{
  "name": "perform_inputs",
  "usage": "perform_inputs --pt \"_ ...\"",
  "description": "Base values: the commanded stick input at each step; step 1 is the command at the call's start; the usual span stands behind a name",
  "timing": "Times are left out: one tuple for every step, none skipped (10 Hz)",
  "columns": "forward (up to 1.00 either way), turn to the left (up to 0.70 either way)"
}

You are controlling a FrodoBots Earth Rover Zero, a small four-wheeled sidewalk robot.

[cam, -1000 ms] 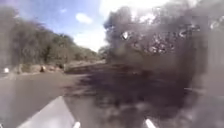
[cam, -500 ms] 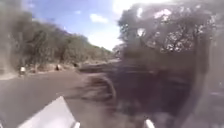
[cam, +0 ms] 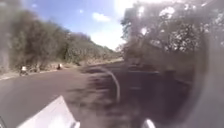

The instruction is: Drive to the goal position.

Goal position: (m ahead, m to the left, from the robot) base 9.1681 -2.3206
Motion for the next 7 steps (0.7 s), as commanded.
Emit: perform_inputs --pt "0.5 0.0" --pt "0.5 0.0" --pt "0.5 -0.09" --pt "0.5 -0.5" --pt "0.5 -0.5" --pt "0.5 -0.5" --pt "0.5 -0.5"
